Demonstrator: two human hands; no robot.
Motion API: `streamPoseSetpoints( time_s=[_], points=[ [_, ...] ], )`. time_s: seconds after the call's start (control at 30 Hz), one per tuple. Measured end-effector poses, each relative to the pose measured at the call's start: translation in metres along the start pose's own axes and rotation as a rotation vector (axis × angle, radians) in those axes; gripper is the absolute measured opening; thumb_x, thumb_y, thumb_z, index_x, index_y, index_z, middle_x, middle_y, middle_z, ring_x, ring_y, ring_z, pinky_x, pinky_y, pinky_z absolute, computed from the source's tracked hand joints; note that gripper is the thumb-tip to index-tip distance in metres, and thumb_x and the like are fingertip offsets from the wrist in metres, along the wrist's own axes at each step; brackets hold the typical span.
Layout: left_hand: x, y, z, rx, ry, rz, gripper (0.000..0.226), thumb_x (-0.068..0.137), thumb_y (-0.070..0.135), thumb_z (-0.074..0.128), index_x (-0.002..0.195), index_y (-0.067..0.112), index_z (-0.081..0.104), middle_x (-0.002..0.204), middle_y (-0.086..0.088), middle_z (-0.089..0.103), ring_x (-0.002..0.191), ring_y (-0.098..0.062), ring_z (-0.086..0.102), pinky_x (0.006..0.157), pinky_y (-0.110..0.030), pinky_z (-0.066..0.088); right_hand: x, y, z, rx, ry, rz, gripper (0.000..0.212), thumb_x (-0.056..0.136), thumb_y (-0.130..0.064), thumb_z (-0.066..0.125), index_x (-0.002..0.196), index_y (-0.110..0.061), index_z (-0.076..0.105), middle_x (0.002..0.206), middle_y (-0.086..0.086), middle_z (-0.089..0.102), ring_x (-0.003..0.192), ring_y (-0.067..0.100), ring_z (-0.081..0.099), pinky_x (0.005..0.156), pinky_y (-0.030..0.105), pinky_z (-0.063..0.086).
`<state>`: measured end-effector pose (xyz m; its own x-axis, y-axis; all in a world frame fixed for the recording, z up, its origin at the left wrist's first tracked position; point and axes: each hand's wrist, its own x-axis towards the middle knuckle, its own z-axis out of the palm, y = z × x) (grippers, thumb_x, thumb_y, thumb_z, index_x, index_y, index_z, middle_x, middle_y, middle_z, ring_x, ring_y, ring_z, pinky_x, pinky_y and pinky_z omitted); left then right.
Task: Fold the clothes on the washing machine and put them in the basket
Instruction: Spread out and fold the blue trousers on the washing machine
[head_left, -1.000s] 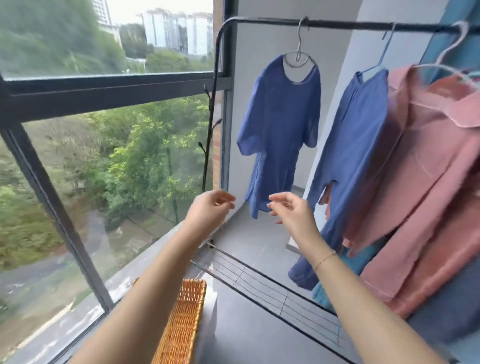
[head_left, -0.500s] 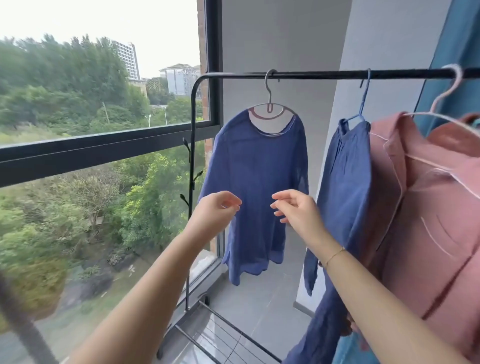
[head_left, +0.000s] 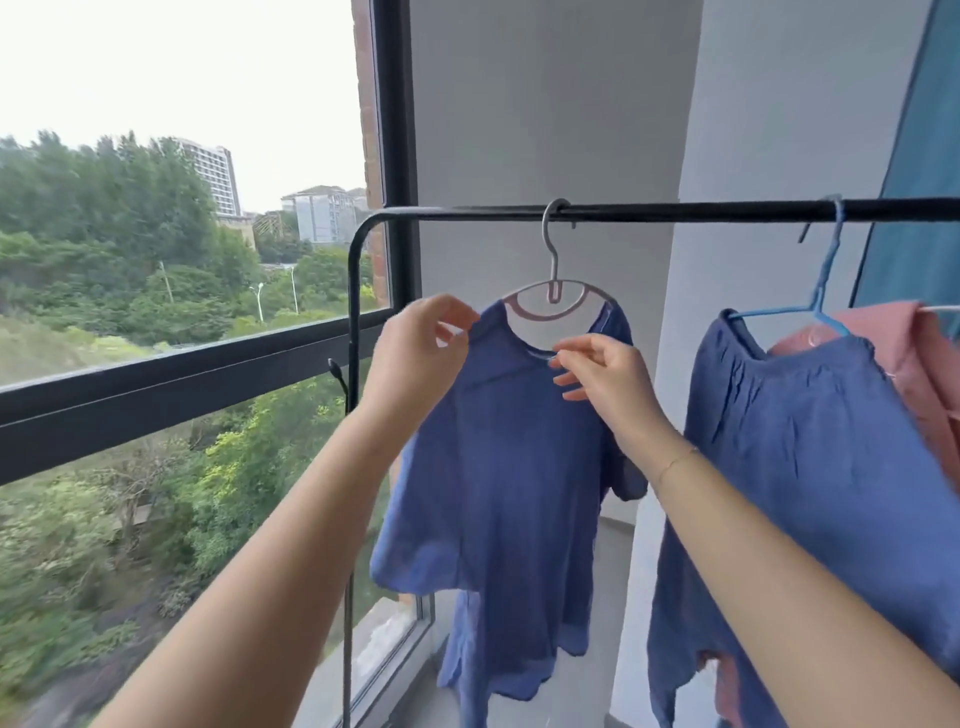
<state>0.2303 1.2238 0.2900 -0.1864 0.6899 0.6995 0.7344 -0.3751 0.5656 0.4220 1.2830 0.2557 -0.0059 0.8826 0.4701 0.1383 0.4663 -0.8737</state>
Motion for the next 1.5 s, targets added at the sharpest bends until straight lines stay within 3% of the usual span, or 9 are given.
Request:
streamPoseSetpoints(
  time_s=[0.13, 0.33, 0.5, 0.7, 0.93, 1.07, 1.17, 1.4, 1.5],
  points=[
    [0.030, -0.011, 0.018, 0.146, -0.018, -0.006, 0.023, 0.089, 0.027, 0.061, 0.111, 0.020, 0.063, 0.109, 0.006, 0.060, 0.091, -0.014, 0.059, 0.080, -0.027, 0.044, 0.037, -0.008, 0.017, 0.045, -0.027, 0.030, 0.014, 0.096, -0.024, 0.057, 0.089, -0.017, 0.067, 0.088, 0.003, 0.068, 0.063, 0.012, 0.063, 0.051, 0.025, 0.053],
    [0.037, -0.017, 0.034, 0.100, 0.126, 0.050, 0.008, 0.086, 0.024, 0.068, 0.086, 0.016, 0.072, 0.073, 0.010, 0.061, 0.072, -0.014, 0.056, 0.068, -0.027, 0.042, 0.076, -0.021, 0.042, 0.215, -0.082, 0.328, 0.031, 0.086, -0.047, 0.066, 0.083, -0.016, 0.069, 0.066, -0.002, 0.064, 0.049, 0.011, 0.047, 0.044, 0.021, 0.039],
    [0.039, -0.030, 0.034, 0.025, 0.193, -0.015, 0.012, 0.089, 0.022, 0.063, 0.083, 0.015, 0.070, 0.075, 0.007, 0.065, 0.076, -0.014, 0.058, 0.068, -0.028, 0.043, 0.093, -0.019, 0.062, 0.324, -0.036, 0.262, 0.022, 0.089, -0.023, 0.065, 0.070, -0.012, 0.066, 0.054, -0.004, 0.052, 0.042, 0.010, 0.038, 0.039, 0.018, 0.031],
    [0.030, -0.064, 0.032, 0.103, 0.263, -0.094, 0.016, 0.101, 0.018, 0.045, 0.093, 0.009, 0.056, 0.086, 0.001, 0.055, 0.081, -0.020, 0.046, 0.065, -0.026, 0.024, 0.101, -0.016, 0.075, 0.444, 0.019, 0.189, 0.021, 0.092, -0.014, 0.064, 0.073, -0.004, 0.067, 0.060, 0.004, 0.064, 0.046, 0.013, 0.061, 0.049, 0.020, 0.051],
    [0.015, -0.080, 0.021, -0.053, 0.385, -0.257, 0.016, 0.104, 0.018, 0.037, 0.095, 0.011, 0.048, 0.075, 0.003, 0.050, 0.072, -0.018, 0.046, 0.057, -0.027, 0.025, 0.097, -0.024, 0.089, 0.644, 0.111, 0.206, 0.018, 0.092, -0.011, 0.064, 0.075, -0.006, 0.066, 0.063, 0.006, 0.067, 0.054, 0.014, 0.065, 0.055, 0.021, 0.055],
    [0.010, -0.088, 0.023, -0.238, 0.395, -0.366, 0.021, 0.104, 0.022, 0.037, 0.097, 0.010, 0.053, 0.079, 0.005, 0.054, 0.072, -0.009, 0.048, 0.061, -0.016, 0.037, 0.094, -0.025, 0.095, 0.653, 0.175, 0.178, 0.018, 0.093, -0.012, 0.063, 0.076, -0.008, 0.065, 0.066, 0.005, 0.068, 0.055, 0.013, 0.066, 0.055, 0.021, 0.054],
    [0.008, -0.102, 0.030, -0.406, 0.361, -0.481, 0.025, 0.104, 0.025, 0.037, 0.092, 0.011, 0.055, 0.082, 0.001, 0.058, 0.074, -0.013, 0.050, 0.071, -0.031, 0.041, 0.093, -0.027, 0.096, 0.645, 0.209, 0.171, 0.020, 0.093, -0.012, 0.062, 0.074, -0.009, 0.065, 0.065, 0.005, 0.068, 0.053, 0.013, 0.065, 0.055, 0.020, 0.054],
    [-0.001, -0.119, 0.042, -0.531, 0.236, -0.706, 0.028, 0.103, 0.023, 0.040, 0.079, 0.013, 0.051, 0.075, -0.006, 0.050, 0.072, -0.017, 0.042, 0.059, -0.030, 0.031, 0.083, -0.019, 0.093, 0.551, 0.181, 0.137, 0.023, 0.093, -0.012, 0.061, 0.070, -0.009, 0.065, 0.059, 0.002, 0.065, 0.051, 0.013, 0.063, 0.054, 0.022, 0.055],
    [0.002, -0.109, 0.041, -0.578, 0.133, -0.779, 0.022, 0.101, 0.023, 0.044, 0.087, 0.010, 0.054, 0.074, -0.007, 0.051, 0.074, -0.018, 0.043, 0.056, -0.028, 0.030, 0.083, -0.020, 0.091, 0.554, 0.185, 0.142, 0.022, 0.093, -0.011, 0.061, 0.071, -0.008, 0.065, 0.058, 0.001, 0.064, 0.049, 0.012, 0.062, 0.055, 0.023, 0.055]
  ],
)
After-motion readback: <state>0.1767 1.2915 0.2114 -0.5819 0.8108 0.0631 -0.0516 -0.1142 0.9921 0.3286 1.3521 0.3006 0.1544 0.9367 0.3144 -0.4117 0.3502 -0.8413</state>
